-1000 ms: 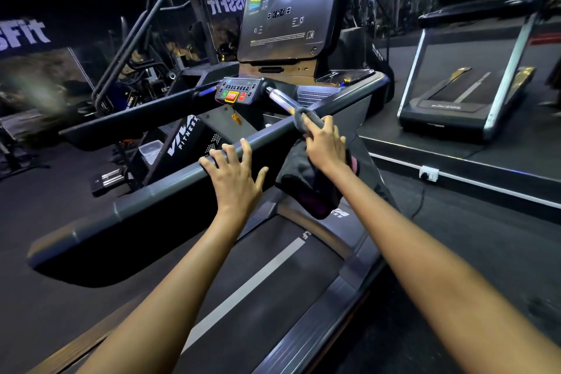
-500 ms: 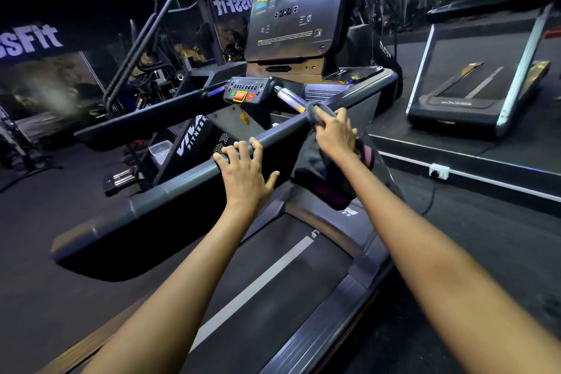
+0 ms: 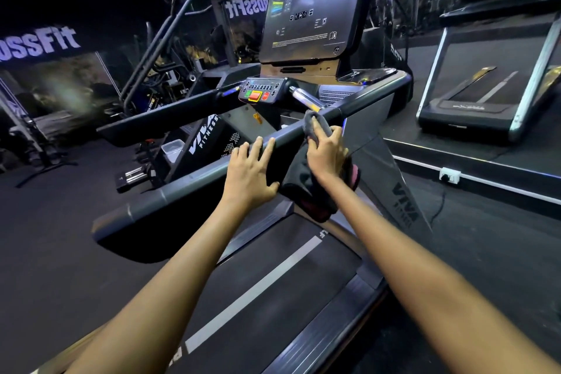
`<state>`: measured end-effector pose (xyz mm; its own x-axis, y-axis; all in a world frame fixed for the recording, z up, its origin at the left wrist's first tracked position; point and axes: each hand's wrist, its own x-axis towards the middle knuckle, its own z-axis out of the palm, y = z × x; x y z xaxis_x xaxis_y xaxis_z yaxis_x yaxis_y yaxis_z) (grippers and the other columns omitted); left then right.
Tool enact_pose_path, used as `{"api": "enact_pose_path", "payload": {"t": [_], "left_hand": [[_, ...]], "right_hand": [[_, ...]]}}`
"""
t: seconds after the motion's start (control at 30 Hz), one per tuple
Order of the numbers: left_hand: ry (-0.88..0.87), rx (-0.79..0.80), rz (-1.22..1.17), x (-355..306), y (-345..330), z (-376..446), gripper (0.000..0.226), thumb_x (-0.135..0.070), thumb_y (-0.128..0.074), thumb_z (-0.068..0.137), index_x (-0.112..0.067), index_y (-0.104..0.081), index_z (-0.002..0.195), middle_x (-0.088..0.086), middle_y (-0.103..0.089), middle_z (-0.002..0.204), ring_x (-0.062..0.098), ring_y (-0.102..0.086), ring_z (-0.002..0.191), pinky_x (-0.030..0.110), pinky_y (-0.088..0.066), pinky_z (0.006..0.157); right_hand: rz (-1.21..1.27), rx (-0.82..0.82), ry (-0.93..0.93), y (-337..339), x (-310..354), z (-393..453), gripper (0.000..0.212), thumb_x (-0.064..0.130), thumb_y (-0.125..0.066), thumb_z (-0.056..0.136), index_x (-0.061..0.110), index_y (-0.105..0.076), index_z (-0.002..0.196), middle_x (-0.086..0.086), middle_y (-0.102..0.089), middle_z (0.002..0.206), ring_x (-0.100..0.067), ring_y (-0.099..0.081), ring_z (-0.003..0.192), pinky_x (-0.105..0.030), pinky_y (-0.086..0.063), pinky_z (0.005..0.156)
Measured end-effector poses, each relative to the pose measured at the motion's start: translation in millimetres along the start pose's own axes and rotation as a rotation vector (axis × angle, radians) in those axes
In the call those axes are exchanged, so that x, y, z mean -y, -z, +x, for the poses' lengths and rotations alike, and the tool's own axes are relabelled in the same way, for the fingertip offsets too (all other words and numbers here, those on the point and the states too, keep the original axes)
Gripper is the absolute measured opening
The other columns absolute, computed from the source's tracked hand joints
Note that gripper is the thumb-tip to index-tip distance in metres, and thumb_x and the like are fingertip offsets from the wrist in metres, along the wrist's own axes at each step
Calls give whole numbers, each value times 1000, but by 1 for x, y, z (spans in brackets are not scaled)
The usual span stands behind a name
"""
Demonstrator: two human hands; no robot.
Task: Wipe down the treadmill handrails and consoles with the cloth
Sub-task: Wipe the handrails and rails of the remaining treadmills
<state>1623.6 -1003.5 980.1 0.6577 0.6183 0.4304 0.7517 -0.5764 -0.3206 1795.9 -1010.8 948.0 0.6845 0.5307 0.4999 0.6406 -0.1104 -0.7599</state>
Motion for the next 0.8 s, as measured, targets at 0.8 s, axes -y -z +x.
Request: {"api": "enact_pose_path", "payload": {"t": [0.8], "left_hand": [[46,-39,23,45,12,-54,77,-43,-64,79,-1,-40,139,19,-48,138,37,-49,120,43,-36,103]], "right_hand": [[49,-90,206,-27,6,-59,53,29,-43,83,20,-50,135,-19,-49,108,-38,-55,93,-49,-49,77]]}}
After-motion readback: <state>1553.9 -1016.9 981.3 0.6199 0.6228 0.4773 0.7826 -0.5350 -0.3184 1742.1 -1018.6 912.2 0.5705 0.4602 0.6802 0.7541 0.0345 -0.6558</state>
